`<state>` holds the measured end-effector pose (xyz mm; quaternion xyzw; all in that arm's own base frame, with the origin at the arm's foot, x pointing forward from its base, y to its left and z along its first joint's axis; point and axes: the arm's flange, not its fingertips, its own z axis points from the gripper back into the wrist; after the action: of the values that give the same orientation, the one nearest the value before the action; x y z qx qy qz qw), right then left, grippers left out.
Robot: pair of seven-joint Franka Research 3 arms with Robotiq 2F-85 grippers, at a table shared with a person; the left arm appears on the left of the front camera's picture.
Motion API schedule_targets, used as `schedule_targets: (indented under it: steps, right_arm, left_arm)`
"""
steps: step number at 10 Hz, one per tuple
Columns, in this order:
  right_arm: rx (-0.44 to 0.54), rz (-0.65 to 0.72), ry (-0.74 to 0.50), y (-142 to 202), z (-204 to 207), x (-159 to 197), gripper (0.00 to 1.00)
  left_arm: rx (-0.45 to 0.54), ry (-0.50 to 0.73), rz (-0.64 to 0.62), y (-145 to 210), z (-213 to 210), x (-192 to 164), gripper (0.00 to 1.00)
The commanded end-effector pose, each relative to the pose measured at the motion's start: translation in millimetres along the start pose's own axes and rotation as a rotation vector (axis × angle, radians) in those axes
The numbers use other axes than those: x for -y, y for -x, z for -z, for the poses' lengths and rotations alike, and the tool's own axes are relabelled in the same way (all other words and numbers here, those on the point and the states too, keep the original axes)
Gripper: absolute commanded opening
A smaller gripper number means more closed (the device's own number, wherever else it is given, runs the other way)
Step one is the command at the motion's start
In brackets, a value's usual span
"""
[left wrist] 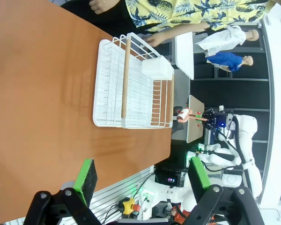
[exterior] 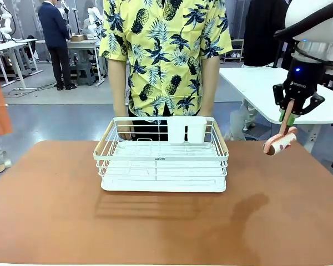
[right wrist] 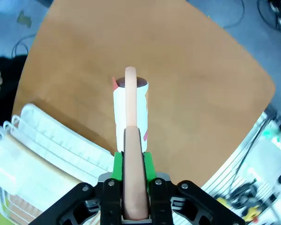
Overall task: Clean the table.
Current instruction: Place the Lint Roller down when the Dish drying rack is positioned in the middle of the table.
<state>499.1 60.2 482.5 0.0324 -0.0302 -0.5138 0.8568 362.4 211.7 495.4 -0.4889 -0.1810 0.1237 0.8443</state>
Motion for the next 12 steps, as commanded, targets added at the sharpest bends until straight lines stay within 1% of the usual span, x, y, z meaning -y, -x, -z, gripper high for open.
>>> schedule_targets:
  steps: [1, 2, 4, 6, 7, 8, 9, 10, 12]
  right_arm:
    - [0.019, 0.198, -0.132, -5.2, 21.3, -17.6, 0.21]
    - [0.030, 0.242, -0.194, -5.9, 33.6, -19.7, 0.21]
    - [0.013, 0.300, -0.300, -10.3, 49.2, -18.7, 0.21]
    - [0.029, 0.362, -0.322, -12.5, 65.3, -18.4, 0.21]
    - [0.045, 0.388, -0.363, -10.7, 71.1, -16.9, 0.21]
    - [0.037, 0.427, -0.389, -10.6, 78.6, -15.4, 0.21]
    - [0.056, 0.483, -0.409, -10.9, 88.4, -14.2, 0.21]
    - [0.062, 0.509, -0.431, -11.1, 94.8, -14.4, 0.21]
    - [0.055, 0.530, -0.436, -12.2, 111.6, -11.6, 0.21]
  left_arm:
    - [0.002, 0.012, 0.002, 0.7, -1.6, 0.4, 1.00]
    - [0.002, 0.012, 0.002, 0.7, -1.6, 0.4, 1.00]
    - [0.002, 0.012, 0.002, 0.7, -1.6, 0.4, 1.00]
    - [0.002, 0.012, 0.002, 0.7, -1.6, 0.4, 1.00]
    - [0.002, 0.012, 0.002, 0.7, -1.6, 0.4, 1.00]
    - [0.002, 0.012, 0.002, 0.7, -1.6, 0.4, 1.00]
    - [0.002, 0.012, 0.002, 0.7, -1.6, 0.4, 1.00]
    - [0.002, 0.012, 0.002, 0.7, -1.6, 0.4, 1.00]
    - [0.002, 0.012, 0.002, 0.7, -1.6, 0.4, 1.00]
